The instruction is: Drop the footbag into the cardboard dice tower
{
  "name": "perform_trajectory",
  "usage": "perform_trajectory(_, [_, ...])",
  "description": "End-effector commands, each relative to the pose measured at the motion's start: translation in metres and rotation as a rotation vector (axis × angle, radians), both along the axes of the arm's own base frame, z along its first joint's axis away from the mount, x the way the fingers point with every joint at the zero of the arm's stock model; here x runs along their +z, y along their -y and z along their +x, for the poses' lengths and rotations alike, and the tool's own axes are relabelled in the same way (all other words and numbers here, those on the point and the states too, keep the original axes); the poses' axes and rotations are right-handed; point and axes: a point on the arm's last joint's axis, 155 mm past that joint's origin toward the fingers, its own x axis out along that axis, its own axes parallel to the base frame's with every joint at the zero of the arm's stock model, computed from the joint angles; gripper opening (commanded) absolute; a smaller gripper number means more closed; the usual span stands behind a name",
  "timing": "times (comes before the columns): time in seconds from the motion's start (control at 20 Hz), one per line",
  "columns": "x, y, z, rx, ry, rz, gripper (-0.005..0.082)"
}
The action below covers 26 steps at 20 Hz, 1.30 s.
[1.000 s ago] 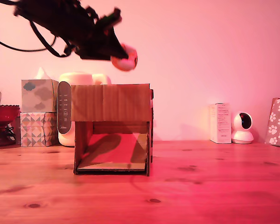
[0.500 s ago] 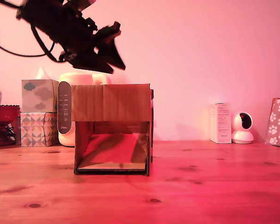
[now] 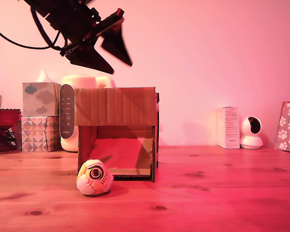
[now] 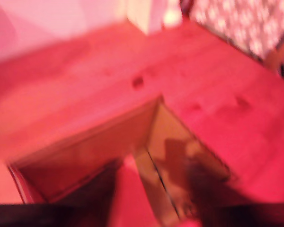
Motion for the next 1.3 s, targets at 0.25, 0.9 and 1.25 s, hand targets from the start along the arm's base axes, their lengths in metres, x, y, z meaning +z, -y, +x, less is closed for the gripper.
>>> perform_trajectory(0.25, [0.016,0.006,-0.017,-0.065,-0.004,-0.044,-0.0016])
perform_trajectory(0.9, [0.018,-0.012,-0.046,-0.090,0.056,-0.110,-0.0016])
perform_trajectory(1.25, [-0.003,-0.033,-0.089,-0.082,0.160,-0.167,-0.0016])
